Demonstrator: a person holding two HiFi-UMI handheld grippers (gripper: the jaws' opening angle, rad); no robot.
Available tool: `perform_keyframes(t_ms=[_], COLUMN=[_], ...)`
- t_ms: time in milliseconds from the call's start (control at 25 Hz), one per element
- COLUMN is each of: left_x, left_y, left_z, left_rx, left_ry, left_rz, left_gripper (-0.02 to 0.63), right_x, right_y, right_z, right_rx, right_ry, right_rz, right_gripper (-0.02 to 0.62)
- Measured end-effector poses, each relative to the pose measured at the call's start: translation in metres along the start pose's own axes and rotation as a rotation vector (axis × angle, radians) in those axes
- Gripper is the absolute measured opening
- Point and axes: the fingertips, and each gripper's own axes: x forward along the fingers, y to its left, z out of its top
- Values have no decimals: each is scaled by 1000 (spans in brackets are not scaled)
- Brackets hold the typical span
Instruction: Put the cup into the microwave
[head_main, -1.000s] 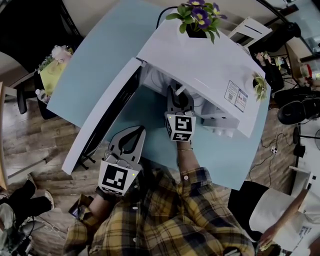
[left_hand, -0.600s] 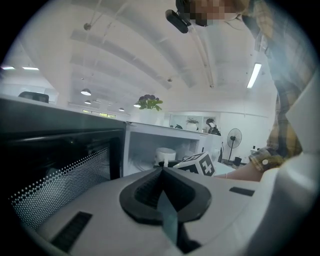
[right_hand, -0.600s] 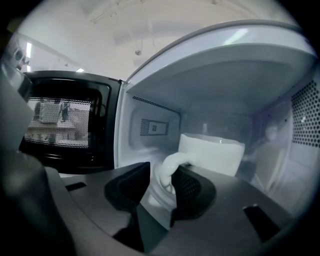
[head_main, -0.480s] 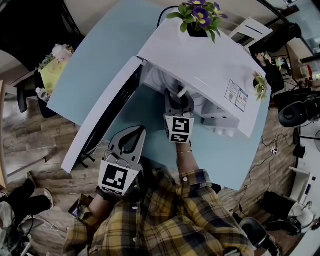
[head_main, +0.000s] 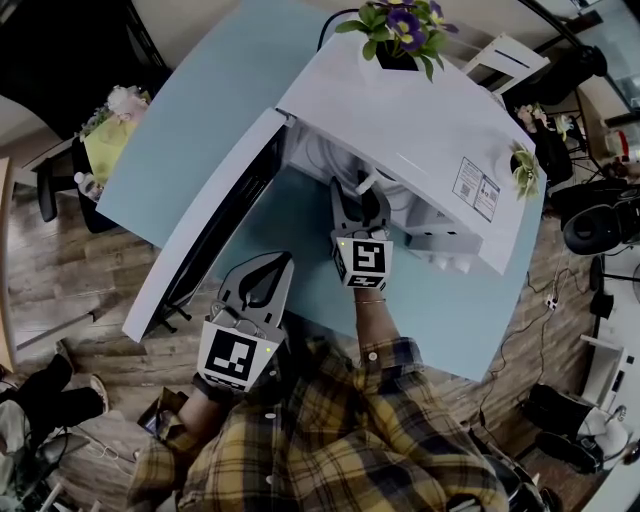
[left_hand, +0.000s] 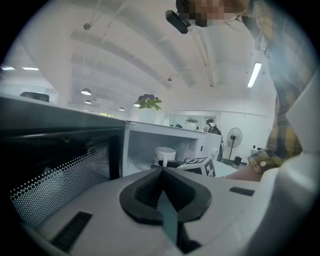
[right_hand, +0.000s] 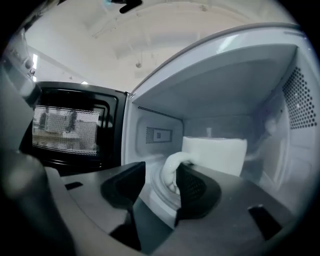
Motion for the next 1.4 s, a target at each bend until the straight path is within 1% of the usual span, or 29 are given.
perform_keyframes(t_ms=[160, 280, 400, 560, 720, 800, 920, 1040, 1400], left_x=[1, 1, 2, 4, 2, 2, 3, 5, 12], left_y=[-1, -3, -5, -7, -8, -8, -7, -8, -17], left_z=[-2, -3, -4, -4, -5, -7, -9, -10, -5], left_rx=[1, 0, 7, 15, 38, 41, 44, 42, 47], left_ry=[7, 10, 11, 18, 31, 42, 52, 55, 42], left_rz=[0, -2, -9, -14, -17, -16, -17, -23, -51], left_gripper=[-8, -8, -8, -8, -8, -8, -8, -8, -8], right_x=[-3, -6, -8, -10, -12, -13, -15, -18, -34], right_y=[0, -3, -5, -7, -8, -7, -6, -6, -14], right_z=[0, 0, 2, 7, 10, 10, 8, 7, 8], right_rx=[-3, 14, 71, 171, 230, 211, 125, 79, 108], right_ry=[-15, -19, -30, -95, -133, -132, -108, -95, -90], right_rz=[6, 8, 18, 49, 42, 39, 15, -7, -29], right_gripper=[175, 175, 175, 175, 175, 175, 175, 175, 175])
